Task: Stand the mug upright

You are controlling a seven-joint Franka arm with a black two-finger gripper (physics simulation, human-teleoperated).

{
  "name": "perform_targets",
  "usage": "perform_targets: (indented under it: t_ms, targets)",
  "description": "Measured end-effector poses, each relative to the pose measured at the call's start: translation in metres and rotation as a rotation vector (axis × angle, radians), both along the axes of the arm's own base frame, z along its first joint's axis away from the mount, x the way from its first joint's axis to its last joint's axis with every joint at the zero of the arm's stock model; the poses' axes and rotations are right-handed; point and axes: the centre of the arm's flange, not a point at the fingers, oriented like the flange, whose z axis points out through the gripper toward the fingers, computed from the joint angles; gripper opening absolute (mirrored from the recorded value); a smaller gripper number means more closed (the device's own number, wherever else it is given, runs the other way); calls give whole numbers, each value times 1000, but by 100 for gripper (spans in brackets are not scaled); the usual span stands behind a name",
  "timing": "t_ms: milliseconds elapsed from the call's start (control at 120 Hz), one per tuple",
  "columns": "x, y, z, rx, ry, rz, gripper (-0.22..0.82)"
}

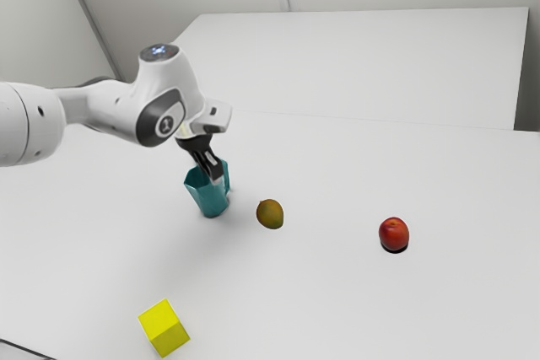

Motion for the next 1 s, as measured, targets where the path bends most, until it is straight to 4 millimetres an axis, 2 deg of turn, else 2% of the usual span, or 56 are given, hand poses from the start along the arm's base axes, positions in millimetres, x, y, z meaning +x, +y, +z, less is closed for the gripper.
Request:
perform_targets:
  t_ms: [200,375,483,733,1000]
  targets:
    - [1,-7,39,-13,-47,7,23]
    - [37,-14,100,-57,-83,42,36]
    - [58,-9,120,-83,-53,80,46]
    - [77,2,137,-112,85,175,56]
    - [74,4,124,-109,186,229,59]
